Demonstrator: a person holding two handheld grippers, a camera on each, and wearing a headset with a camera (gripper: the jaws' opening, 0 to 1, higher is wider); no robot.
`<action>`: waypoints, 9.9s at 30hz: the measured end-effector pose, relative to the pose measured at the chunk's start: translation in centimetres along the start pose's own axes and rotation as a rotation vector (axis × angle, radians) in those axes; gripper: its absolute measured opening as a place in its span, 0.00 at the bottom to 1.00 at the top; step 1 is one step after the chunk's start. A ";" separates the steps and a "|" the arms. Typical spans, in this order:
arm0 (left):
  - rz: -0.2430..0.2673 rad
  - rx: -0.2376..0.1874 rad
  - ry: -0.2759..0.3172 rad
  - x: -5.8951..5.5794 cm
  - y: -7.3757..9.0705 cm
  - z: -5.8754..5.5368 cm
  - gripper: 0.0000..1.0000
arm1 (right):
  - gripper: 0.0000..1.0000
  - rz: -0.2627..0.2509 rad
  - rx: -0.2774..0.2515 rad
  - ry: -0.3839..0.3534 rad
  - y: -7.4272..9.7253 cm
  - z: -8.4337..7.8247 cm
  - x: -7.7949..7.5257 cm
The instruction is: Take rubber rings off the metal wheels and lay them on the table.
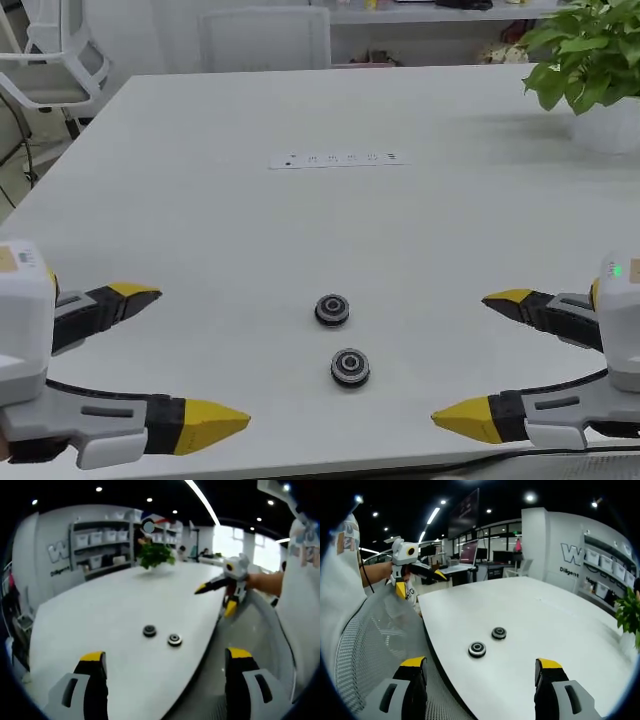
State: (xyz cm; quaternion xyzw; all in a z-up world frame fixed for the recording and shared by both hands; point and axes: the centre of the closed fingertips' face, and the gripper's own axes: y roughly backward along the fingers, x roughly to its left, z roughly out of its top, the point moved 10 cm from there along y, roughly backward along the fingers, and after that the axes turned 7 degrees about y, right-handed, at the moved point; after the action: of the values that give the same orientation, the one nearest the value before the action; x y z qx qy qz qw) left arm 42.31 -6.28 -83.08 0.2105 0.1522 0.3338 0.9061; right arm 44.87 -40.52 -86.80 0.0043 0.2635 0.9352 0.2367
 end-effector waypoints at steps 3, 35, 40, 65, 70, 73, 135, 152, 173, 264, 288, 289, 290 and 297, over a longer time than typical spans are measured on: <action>0.004 -0.005 0.004 0.2 0.0 0.0 1.00 | 0.89 0.001 -0.004 0.001 -0.1 0.0 0.0; -0.025 0.024 -0.065 1.8 -2.3 1.6 0.95 | 0.82 0.044 -0.021 0.043 -2.1 0.8 -2.5; -0.042 0.029 -0.086 2.1 -3.2 2.2 0.94 | 0.80 0.061 -0.028 0.041 -2.7 1.0 -3.0; -0.170 0.094 -0.146 2.0 -8.8 2.7 0.83 | 0.70 0.134 -0.018 0.076 -6.0 0.5 -3.8; -0.187 0.125 -0.182 1.7 -10.2 2.2 0.80 | 0.67 0.156 -0.001 0.073 -6.9 -0.1 -3.5; -0.196 0.135 -0.186 1.7 -10.8 1.9 0.77 | 0.66 0.170 0.004 0.078 -7.3 -0.2 -3.3; -0.294 0.249 -0.217 0.1 -18.8 -1.8 0.17 | 0.44 0.259 0.085 0.069 -11.0 -3.5 -2.4; -0.279 0.212 -0.214 0.1 -18.5 -2.1 0.14 | 0.38 0.276 0.062 0.048 -12.2 -3.1 -2.5; -0.269 0.208 -0.212 0.0 -18.5 -2.1 0.13 | 0.24 0.309 0.052 0.049 -13.1 -3.5 -1.9; -0.187 0.207 -0.214 -0.5 -18.6 -2.2 0.12 | 0.00 0.300 -0.038 -0.446 -11.8 -3.3 -1.6; -0.251 0.191 -0.180 -0.6 -16.7 -1.3 0.31 | 0.00 0.281 -0.067 -0.446 -11.1 -3.2 -2.7; -0.251 0.187 -0.174 -0.6 -16.4 -1.2 0.32 | 0.00 0.282 -0.068 -0.445 -11.0 -3.1 -2.7; -0.251 0.186 -0.173 -0.6 -16.3 -1.1 0.34 | 0.00 0.283 -0.070 -0.441 -11.0 -3.0 -2.8; -0.233 0.161 -0.162 0.0 -14.1 -0.5 0.48 | 0.00 0.293 -0.079 -0.428 -10.7 -2.1 -3.1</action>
State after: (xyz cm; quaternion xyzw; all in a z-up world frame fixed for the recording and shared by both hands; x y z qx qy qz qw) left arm 49.70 -15.87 -90.32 0.2897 0.1285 0.1952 0.9281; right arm 52.02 -34.88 -93.52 0.2309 0.1674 0.9468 0.1490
